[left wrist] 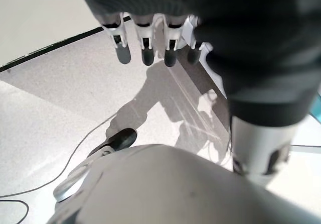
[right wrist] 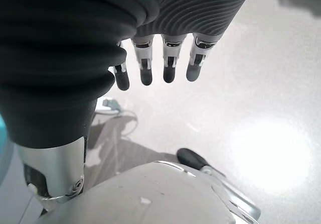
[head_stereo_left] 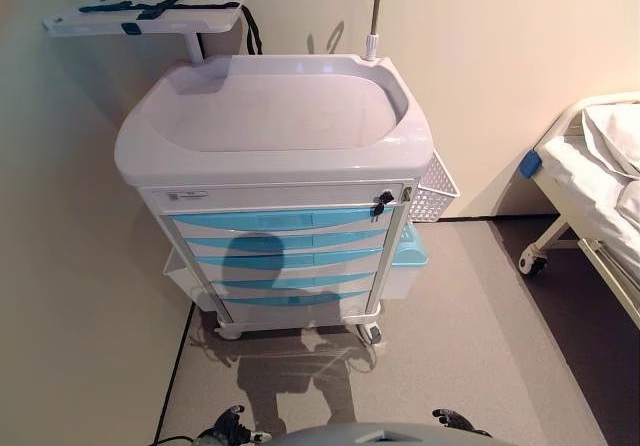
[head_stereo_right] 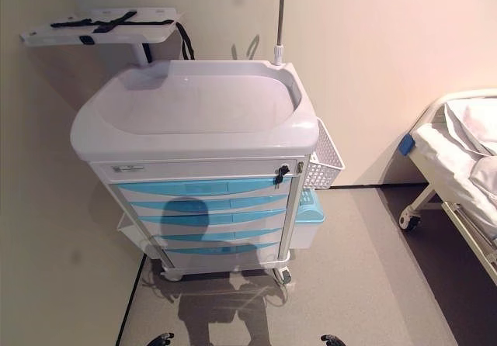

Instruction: Open the drawer and pick up the medicine

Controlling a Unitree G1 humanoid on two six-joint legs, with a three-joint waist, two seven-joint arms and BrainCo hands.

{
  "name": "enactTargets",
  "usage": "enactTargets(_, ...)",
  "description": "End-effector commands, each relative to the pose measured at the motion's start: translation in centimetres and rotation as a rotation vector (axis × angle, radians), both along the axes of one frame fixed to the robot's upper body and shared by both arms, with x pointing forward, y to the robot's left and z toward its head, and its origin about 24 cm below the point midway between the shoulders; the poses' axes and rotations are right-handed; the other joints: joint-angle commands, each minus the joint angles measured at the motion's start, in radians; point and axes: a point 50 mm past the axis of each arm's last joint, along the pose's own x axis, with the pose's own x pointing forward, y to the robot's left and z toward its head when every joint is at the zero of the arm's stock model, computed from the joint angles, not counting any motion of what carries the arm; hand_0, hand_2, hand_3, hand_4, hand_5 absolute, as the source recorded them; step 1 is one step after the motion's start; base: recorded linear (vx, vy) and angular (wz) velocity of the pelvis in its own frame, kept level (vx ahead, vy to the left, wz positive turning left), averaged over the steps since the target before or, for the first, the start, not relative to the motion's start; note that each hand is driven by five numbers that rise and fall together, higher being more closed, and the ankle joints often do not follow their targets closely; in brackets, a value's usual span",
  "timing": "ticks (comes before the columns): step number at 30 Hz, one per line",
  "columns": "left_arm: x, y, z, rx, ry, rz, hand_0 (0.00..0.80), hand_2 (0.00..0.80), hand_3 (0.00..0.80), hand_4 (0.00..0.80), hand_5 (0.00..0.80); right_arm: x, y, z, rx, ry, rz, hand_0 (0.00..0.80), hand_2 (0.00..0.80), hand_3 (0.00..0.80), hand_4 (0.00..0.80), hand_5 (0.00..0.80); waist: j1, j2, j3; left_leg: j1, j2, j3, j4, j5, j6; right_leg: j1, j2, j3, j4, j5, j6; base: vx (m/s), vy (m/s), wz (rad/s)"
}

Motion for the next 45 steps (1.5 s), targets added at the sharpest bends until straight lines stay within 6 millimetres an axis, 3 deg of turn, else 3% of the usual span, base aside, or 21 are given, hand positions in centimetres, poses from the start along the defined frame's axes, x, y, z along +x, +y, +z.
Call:
enactTargets(1,0.0,-2.1,-0.5,-0.038,0.028,-0.035,0.000,0.000,0.000,0.000,0.000,1.4,0.4,0.1,-0.013,-0.010,0.055,0.000,0.000,0.000,0.000,0.000,-0.008,-0.033,-0.007,-0.038,-0.061,0.019,-0.006,-0.001,0.026,-0.027,-0.033,-0.015,0.004,0.062,0.091,0.000,0.000,0.00)
enactTargets(14,1.3,-1.5,-0.1,-0.046,-0.038,0.081,0.000,0.000,0.000,0.000,0.000,1.2,0.1,0.1,-0.025,-0.011,0.044,0.000,0.000,0.000,0.000,0.000,-0.012,-0.033,0.012,-0.050,-0.063,0.015,-0.006,0.000,0.028,-0.042,-0.035,-0.021,0.014,0.059,0.091,0.000,0.000,0.00)
enactTargets(20,3.9,-1.3,0.7,-0.068,-0.151,0.166,0.000,0.000,0.000,0.000,0.000,1.8,0.0,0.3,-0.031,-0.036,0.048,0.000,0.000,0.000,0.000,0.000,-0.018,-0.032,0.036,-0.059,-0.065,0.016,-0.006,0.001,0.036,-0.068,-0.036,-0.011,0.049,0.047,0.085,-0.007,0.006,0.00)
enactTargets(27,8.5,-1.1,2.6,-0.098,-0.333,0.225,0.000,0.000,0.000,0.000,0.000,4.4,-0.4,1.1,-0.052,-0.118,0.065,0.000,0.000,0.000,0.000,0.000,-0.029,-0.017,0.101,-0.120,-0.071,0.030,0.007,0.018,0.050,-0.180,-0.039,0.009,0.145,0.029,0.071,-0.070,0.039,-0.08)
enactTargets(31,12.0,-1.2,4.5,-0.149,-0.486,0.270,0.000,0.000,0.000,0.000,0.000,6.2,-0.8,1.7,-0.067,-0.172,0.058,0.000,0.000,0.000,0.000,0.000,-0.037,-0.004,0.136,-0.193,-0.079,0.038,0.040,0.022,0.058,-0.267,-0.044,0.024,0.192,0.029,0.069,-0.087,0.046,-0.12)
enactTargets(32,12.0,-1.2,4.5,-0.149,-0.486,0.270,0.000,0.000,0.000,0.000,0.000,6.2,-0.8,1.7,-0.067,-0.172,0.058,0.000,0.000,0.000,0.000,0.000,-0.037,-0.004,0.136,-0.193,-0.079,0.038,0.040,0.022,0.058,-0.267,-0.044,0.024,0.192,0.029,0.069,-0.073,0.062,0.00)
enactTargets(33,14.2,-1.4,6.2,-0.203,-0.597,0.317,0.000,0.000,0.000,0.000,0.000,7.2,-0.9,2.2,-0.071,-0.210,0.062,0.000,0.000,0.000,0.000,0.000,-0.043,0.007,0.156,-0.236,-0.087,0.042,0.058,0.024,0.063,-0.322,-0.048,0.038,0.229,0.022,0.067,-0.053,0.048,0.01)
enactTargets(34,14.2,-1.4,6.2,-0.203,-0.597,0.317,0.000,0.000,0.000,0.000,0.000,7.2,-0.9,2.2,-0.071,-0.210,0.062,0.000,0.000,0.000,0.000,0.000,-0.043,0.006,0.155,-0.238,-0.087,0.043,0.058,0.023,0.063,-0.324,-0.049,0.038,0.230,0.022,0.067,-0.093,0.069,-0.09)
enactTargets(40,19.1,-2.4,11.0,-0.381,-0.873,0.437,0.000,0.000,0.000,0.000,0.000,9.4,-1.2,3.2,-0.084,-0.289,0.064,0.000,0.000,0.000,0.000,0.000,-0.040,0.007,0.202,-0.369,-0.098,0.051,0.170,0.001,0.073,-0.441,-0.062,0.058,0.310,0.013,0.055,-0.071,0.018,-0.10)
enactTargets(45,21.5,-3.4,15.2,-0.558,-1.067,0.523,0.000,0.000,0.000,0.000,0.000,10.8,-1.5,4.0,-0.091,-0.350,0.043,0.000,0.000,0.000,0.000,0.000,-0.041,0.003,0.222,-0.454,-0.101,0.050,0.235,-0.016,0.079,-0.518,-0.064,0.063,0.356,0.004,0.048,-0.047,-0.009,0.01)
